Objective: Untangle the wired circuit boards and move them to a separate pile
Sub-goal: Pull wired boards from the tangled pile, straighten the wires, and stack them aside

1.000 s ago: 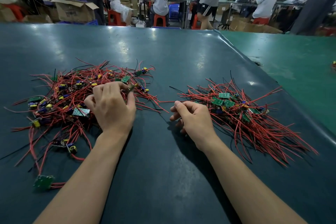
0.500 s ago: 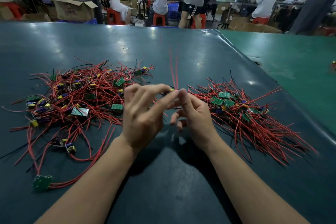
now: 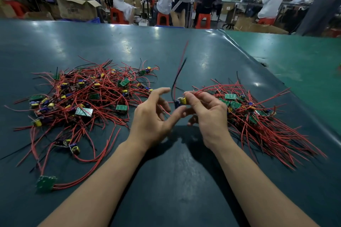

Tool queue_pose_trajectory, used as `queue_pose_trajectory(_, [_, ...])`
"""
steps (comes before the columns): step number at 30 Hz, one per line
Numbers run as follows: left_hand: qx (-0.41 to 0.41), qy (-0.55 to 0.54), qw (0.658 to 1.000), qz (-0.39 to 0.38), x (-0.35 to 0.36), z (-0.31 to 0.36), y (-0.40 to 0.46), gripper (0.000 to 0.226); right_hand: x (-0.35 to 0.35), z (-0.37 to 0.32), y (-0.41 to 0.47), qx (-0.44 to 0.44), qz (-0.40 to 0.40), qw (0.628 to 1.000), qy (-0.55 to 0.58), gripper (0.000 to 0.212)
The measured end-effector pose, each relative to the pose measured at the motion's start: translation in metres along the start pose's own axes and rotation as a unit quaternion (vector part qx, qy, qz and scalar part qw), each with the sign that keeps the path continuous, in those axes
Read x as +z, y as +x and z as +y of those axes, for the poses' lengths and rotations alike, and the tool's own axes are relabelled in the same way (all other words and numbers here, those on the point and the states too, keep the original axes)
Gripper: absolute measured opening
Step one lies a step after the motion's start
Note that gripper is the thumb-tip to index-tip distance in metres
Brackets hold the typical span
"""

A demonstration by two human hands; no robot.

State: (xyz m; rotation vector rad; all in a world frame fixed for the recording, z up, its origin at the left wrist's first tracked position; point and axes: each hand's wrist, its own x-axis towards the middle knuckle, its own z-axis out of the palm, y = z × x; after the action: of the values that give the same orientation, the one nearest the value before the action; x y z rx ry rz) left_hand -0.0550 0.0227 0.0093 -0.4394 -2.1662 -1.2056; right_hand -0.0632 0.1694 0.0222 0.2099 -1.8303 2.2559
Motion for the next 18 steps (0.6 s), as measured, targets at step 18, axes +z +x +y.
queue_pose_trajectory(18, [-0.257, -0.421, 0.869, 0.040, 0.002, -0.006, 0.012, 0.012, -0.004, -0.004, 0.009, 0.055, 0.125, 0.982, 0.127, 0.022])
